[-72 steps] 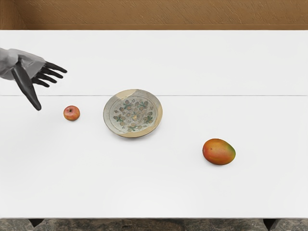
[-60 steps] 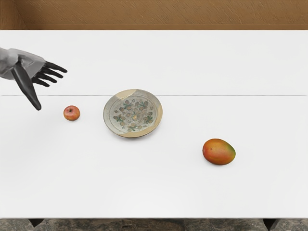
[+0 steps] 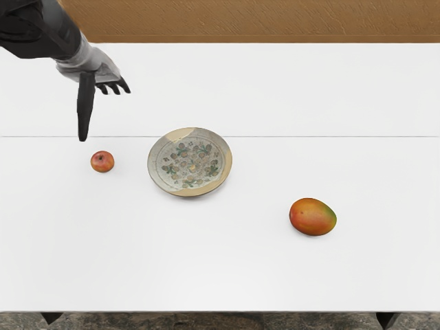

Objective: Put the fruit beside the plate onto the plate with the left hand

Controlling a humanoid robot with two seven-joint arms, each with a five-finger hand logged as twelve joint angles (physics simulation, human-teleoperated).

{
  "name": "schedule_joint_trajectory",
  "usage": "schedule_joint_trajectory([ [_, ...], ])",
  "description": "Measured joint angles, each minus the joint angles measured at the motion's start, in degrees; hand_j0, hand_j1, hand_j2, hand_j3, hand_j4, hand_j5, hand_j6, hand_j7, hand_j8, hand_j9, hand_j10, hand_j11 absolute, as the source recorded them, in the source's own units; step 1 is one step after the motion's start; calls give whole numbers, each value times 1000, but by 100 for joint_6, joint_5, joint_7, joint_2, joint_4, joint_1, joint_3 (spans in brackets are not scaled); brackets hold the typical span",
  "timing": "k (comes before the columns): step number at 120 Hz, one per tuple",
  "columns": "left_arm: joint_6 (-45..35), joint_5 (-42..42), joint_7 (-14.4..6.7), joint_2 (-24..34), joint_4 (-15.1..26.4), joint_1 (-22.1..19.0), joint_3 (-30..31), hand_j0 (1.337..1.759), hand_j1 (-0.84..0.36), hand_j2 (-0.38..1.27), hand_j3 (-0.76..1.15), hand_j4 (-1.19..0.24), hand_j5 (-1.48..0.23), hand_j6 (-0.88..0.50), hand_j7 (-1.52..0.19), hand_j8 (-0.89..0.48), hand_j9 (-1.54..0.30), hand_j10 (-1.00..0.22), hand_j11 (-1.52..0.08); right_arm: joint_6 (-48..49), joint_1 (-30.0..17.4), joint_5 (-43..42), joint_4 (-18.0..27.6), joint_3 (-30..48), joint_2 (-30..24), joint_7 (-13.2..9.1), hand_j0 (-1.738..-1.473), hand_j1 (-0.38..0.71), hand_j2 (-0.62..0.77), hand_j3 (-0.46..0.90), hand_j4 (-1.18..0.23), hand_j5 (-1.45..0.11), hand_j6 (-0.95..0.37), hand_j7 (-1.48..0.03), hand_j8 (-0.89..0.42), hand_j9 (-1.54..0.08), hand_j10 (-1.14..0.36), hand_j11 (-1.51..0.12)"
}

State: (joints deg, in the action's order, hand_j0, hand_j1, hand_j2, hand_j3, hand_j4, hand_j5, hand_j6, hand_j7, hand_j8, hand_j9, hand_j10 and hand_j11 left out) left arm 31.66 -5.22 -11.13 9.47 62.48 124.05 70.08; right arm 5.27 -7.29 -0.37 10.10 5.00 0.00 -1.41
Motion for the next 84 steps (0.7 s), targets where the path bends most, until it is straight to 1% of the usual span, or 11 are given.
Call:
schedule_joint_trajectory([
  [5,-695,-367,0,-231,593,34,352,1658,341,1,0,-6,-8,-7,-8,-6,-8,-6,-8,0,0,0,0,0,0,0,-1658,-331,-3,0,-15,-20,-15,-20,-15,-20,-15,-20],
  [9,-1293,-757,-1,-548,1003,-80,549,1658,341,1,0,-6,-8,-7,-8,-6,-8,-6,-8,0,0,1,0,0,0,0,-1658,-331,-3,0,-15,-20,-15,-20,-15,-20,-15,-20],
  [13,-1878,-1110,-2,-676,1343,-231,685,1658,341,1,0,-6,-8,-6,-8,-6,-8,-6,-8,0,0,1,-1,0,0,0,-1658,-331,-3,0,-15,-20,-15,-20,-15,-20,-15,-20],
  [19,-2767,-1477,-3,-704,1689,-330,774,1658,341,1,0,-6,-8,-6,-8,-6,-8,-6,-8,0,0,0,-1,0,0,0,-1658,-331,-3,0,-15,-20,-15,-20,-15,-20,-15,-20],
  [26,-3672,-1734,-4,-743,1925,-404,806,1658,342,1,0,-6,-8,-6,-8,-6,-8,-6,-8,0,0,0,-1,0,0,0,-1658,-331,-3,0,-15,-20,-15,-20,-15,-20,-15,-20],
  [38,-4435,-1945,-9,-823,2105,-433,816,1658,341,1,0,-6,-8,-7,-8,-7,-8,-6,-8,0,0,1,0,0,0,0,-1658,-331,-3,0,-15,-20,-15,-20,-15,-20,-15,-20],
  [44,-4614,-1984,-10,-933,2141,-603,713,1658,341,1,0,-7,-9,-7,-9,-7,-9,-7,-9,0,0,-1,-1,1,0,0,-1658,-331,-3,0,-15,-20,-15,-20,-15,-20,-15,-20],
  [61,-4861,-2034,22,-947,2149,-796,478,1658,333,3,0,-13,-17,-13,-17,-13,-17,-13,-17,0,0,0,-2,0,0,0,-1658,-331,-3,0,-15,-19,-15,-19,-15,-19,-15,-19],
  [65,-5031,-2051,27,-947,2138,-933,460,1658,327,4,0,-18,-23,-18,-23,-18,-23,-18,-23,0,0,0,-2,0,0,0,-1658,-331,-3,0,-15,-19,-15,-19,-15,-19,-15,-19],
  [77,-5552,-2092,35,-947,2121,-1139,458,1658,308,7,0,-34,-44,-34,-44,-34,-44,-34,-44,0,0,1,0,0,0,0,-1658,-331,-3,0,-15,-19,-15,-19,-15,-19,-15,-19],
  [84,-5812,-2106,35,-947,2117,-1170,451,1658,290,10,0,-50,-65,-50,-65,-50,-65,-50,-65,0,0,1,0,1,0,0,-1658,-331,-3,0,-15,-19,-15,-19,-15,-19,-15,-19],
])
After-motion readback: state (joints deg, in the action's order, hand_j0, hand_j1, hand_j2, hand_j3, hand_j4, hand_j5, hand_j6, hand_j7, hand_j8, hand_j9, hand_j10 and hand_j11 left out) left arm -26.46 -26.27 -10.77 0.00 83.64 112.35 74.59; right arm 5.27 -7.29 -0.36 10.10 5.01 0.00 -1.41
